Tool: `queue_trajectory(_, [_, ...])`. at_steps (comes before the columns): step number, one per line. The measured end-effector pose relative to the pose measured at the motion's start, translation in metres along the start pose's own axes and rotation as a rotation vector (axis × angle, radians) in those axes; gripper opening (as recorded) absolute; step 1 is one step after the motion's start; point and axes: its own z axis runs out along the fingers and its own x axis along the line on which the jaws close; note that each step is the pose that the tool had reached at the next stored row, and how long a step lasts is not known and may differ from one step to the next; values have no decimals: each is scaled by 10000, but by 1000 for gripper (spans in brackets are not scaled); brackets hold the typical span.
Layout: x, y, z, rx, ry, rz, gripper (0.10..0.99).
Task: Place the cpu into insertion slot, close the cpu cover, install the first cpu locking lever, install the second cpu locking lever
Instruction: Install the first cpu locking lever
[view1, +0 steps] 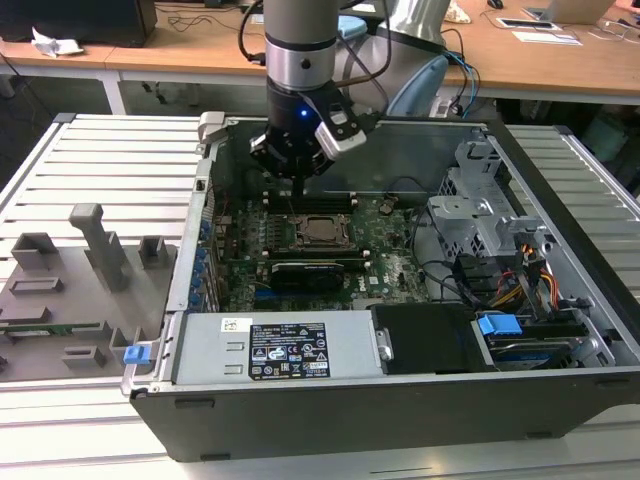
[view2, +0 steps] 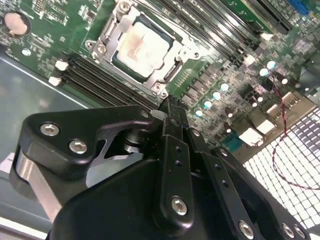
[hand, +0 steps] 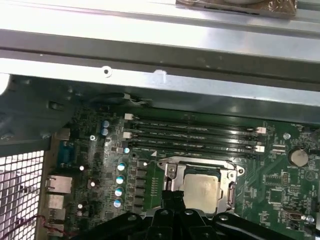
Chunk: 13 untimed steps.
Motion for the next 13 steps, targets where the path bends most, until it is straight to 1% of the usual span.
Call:
queue_trajectory(3, [38,3,9,6,-6,162,106])
queue_trajectory(5, [84,7,19,4,-7,163,106])
queue_trajectory(11, [171,14,22,4,-6,163,106])
queue_trajectory(13, [238,20,23,3,-6,162,106])
